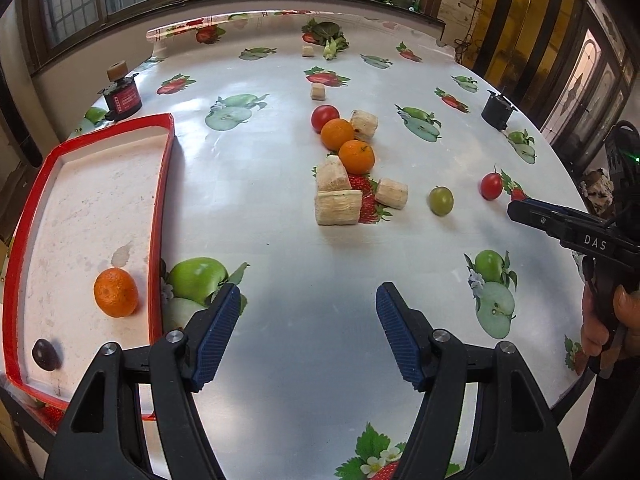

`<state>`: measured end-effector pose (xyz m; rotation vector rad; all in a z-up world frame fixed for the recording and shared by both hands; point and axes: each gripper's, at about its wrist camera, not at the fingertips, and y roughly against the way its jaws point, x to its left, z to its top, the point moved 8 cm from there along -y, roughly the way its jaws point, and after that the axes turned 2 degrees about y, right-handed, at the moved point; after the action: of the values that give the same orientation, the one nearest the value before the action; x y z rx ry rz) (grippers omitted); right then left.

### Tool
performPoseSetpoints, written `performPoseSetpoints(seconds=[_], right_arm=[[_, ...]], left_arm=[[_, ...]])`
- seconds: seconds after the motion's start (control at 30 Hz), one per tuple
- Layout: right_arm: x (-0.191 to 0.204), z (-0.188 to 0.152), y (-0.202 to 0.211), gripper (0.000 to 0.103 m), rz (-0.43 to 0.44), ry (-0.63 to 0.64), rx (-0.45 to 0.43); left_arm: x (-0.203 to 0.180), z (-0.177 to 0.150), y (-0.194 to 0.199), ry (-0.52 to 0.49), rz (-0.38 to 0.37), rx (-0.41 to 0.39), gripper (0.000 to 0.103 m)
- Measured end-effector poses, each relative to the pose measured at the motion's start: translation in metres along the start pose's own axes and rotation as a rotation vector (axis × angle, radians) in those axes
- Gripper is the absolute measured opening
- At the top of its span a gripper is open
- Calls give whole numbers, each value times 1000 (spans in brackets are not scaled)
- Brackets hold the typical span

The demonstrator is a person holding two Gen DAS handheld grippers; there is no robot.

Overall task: Organize fruits
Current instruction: 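Grasp the red tomato with the right gripper while the left grasps a beige cube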

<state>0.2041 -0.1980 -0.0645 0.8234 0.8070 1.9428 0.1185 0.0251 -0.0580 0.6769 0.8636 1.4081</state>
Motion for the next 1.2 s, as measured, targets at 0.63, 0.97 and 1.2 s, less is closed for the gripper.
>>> performPoseSetpoints(seconds=[0.63, 0.97, 1.2], right_arm=[[-47, 19, -30, 61, -123, -41, 9], [-59, 28, -56, 60, -180, -17, 20], [-54, 30, -53, 32, -206, 7, -3]], left_arm=[[-12, 38, -63, 79, -48, 65, 69], [-12, 47, -82, 78, -37, 43, 45], [-11, 37, -71, 69, -85, 39, 33]])
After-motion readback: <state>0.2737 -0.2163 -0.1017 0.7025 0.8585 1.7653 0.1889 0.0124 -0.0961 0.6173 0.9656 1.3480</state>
